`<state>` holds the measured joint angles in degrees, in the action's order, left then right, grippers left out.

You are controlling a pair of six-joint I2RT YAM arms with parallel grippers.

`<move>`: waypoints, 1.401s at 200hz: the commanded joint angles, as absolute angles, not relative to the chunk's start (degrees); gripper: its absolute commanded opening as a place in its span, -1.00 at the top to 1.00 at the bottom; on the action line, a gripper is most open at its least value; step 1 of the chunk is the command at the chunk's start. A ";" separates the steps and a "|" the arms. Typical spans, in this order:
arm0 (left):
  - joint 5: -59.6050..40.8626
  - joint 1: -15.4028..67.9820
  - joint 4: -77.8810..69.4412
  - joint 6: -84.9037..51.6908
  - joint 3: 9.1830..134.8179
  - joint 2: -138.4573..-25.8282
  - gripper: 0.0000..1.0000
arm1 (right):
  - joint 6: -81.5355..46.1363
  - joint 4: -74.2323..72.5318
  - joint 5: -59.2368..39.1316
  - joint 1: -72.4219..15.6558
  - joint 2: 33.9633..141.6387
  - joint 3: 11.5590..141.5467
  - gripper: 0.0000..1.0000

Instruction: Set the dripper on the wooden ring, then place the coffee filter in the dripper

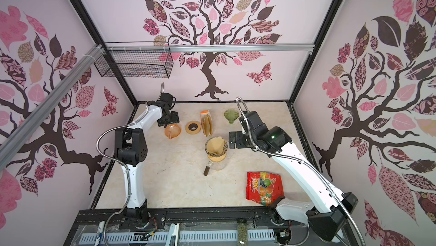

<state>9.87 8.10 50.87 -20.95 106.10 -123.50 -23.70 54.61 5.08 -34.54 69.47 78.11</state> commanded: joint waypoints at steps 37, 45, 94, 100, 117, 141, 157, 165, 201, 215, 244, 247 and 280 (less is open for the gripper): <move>8.52 12.74 50.68 -21.40 92.37 -113.82 -0.56 | -21.89 53.55 6.52 -34.56 67.67 79.28 -1.00; 8.34 13.73 50.29 -21.44 90.30 -112.26 -0.56 | -21.80 53.31 6.33 -34.56 67.60 79.19 -1.00; 6.35 18.81 47.92 -21.97 79.10 -103.26 -0.56 | -21.53 51.80 6.05 -34.62 67.50 78.82 -1.00; 5.71 19.43 47.45 -22.06 77.80 -101.94 -0.56 | -21.54 51.65 6.06 -34.61 67.42 78.80 -1.00; 5.08 21.27 46.66 -21.63 75.16 -99.40 -0.56 | -21.53 51.38 6.00 -34.62 67.37 78.82 -1.00; 4.39 23.15 45.42 -21.34 72.29 -96.62 -0.56 | -21.84 50.99 5.55 -34.56 67.15 78.66 -1.00; 3.87 24.02 44.93 -21.74 70.94 -95.43 -0.56 | -22.02 50.85 5.14 -34.63 67.14 78.57 -1.00; 3.57 24.47 44.57 -21.88 70.16 -94.81 -0.56 | -22.11 50.85 4.97 -34.60 67.14 78.46 -1.00; 3.72 27.18 44.32 -22.23 68.37 -93.44 -0.56 | -22.41 50.84 4.59 -34.62 66.88 78.13 -1.00; 3.95 28.19 44.62 -22.55 68.15 -93.36 -0.56 | -22.50 50.79 4.52 -34.63 66.80 77.92 -1.00; 4.18 30.61 44.65 -23.50 67.69 -93.11 -0.56 | -22.50 50.65 4.28 -34.61 66.84 77.79 -1.00; 4.29 30.79 44.75 -23.57 67.64 -93.09 -0.56 | -22.50 50.67 4.20 -34.58 66.88 77.88 -1.00; 4.07 31.27 45.24 -24.69 67.59 -92.91 -0.57 | -22.33 50.28 3.92 -34.57 67.27 78.15 -1.00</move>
